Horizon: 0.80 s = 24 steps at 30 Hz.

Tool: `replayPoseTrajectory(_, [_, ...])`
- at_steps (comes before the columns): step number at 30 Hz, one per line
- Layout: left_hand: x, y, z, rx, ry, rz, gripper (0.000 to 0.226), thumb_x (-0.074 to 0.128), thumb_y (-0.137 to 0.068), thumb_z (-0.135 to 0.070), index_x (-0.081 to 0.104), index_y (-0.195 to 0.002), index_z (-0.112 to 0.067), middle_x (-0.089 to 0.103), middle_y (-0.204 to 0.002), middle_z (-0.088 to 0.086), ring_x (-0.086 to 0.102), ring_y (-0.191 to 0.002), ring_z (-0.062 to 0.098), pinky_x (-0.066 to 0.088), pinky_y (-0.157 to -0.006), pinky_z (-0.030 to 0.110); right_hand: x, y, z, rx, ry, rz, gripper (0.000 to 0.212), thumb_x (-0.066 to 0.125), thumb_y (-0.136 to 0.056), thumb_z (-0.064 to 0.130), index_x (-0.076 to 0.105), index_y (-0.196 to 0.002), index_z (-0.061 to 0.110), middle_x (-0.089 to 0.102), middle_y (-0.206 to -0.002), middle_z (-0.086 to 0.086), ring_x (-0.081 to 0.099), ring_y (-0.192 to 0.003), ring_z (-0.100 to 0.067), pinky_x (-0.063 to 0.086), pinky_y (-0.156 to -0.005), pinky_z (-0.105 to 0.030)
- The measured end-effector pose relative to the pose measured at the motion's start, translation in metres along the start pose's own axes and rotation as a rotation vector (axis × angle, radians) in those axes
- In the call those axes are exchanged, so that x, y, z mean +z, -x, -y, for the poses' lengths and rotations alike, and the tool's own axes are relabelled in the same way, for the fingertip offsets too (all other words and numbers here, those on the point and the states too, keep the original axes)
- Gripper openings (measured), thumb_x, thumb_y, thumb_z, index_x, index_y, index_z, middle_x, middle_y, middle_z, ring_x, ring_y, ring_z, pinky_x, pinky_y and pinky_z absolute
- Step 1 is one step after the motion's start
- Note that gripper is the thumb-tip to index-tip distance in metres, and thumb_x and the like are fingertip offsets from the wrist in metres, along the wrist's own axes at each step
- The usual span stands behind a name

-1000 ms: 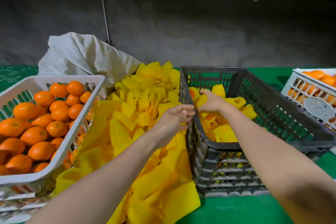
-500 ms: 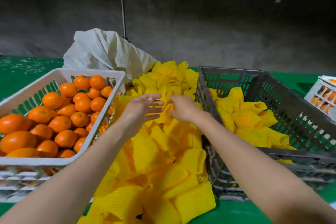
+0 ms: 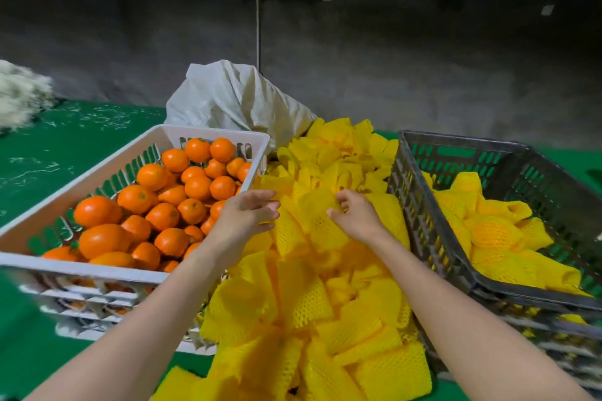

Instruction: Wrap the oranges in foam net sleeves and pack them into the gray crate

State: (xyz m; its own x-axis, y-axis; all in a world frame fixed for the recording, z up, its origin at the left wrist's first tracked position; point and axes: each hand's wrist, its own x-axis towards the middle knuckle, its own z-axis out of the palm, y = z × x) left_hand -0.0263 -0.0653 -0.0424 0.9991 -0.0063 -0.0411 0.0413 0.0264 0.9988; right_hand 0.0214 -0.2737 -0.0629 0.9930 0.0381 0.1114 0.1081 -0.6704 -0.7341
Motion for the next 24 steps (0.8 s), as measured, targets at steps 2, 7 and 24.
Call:
replayPoseTrajectory(2, [0.001, 0.001, -0.002, 0.006, -0.011, 0.018, 0.036, 0.065, -0.087, -0.007, 0.054, -0.121, -0.012, 0.064, -0.106, 0.0, 0.062, -0.096, 0.012, 0.051, -0.082, 0.033, -0.004, 0.012, 0.024, 0.015, -0.51, 0.115, 0.023, 0.056, -0.09, 0.001, 0.053, -0.113, -0.001, 0.065, -0.098, -0.012, 0.062, -0.079, -0.014, 0.049, -0.065, -0.019])
replayPoseTrajectory(7, [-0.005, 0.009, -0.007, -0.02, -0.016, 0.225, 0.03, 0.076, -0.076, -0.011, 0.07, -0.105, -0.016, 0.072, -0.103, 0.01, 0.069, -0.094, 0.026, 0.053, -0.085, 0.048, 0.008, 0.036, 0.051, -0.063, -0.707, 0.256, 0.045, 0.053, -0.09, -0.004, 0.044, -0.123, 0.027, 0.064, -0.098, -0.005, 0.066, -0.081, -0.011, 0.054, -0.062, -0.024])
replayPoseTrajectory(24, [-0.157, 0.001, -0.004, 0.205, -0.466, -0.315, 0.022, 0.054, -0.097, -0.021, 0.07, -0.093, -0.006, 0.071, -0.097, 0.012, 0.064, -0.085, 0.017, 0.051, -0.078, 0.038, 0.139, 0.011, 0.153, -0.488, -0.058, -0.139, 0.022, 0.053, -0.094, 0.012, 0.058, -0.114, 0.006, 0.064, -0.11, -0.011, 0.057, -0.1, -0.031, 0.032, -0.07, -0.028])
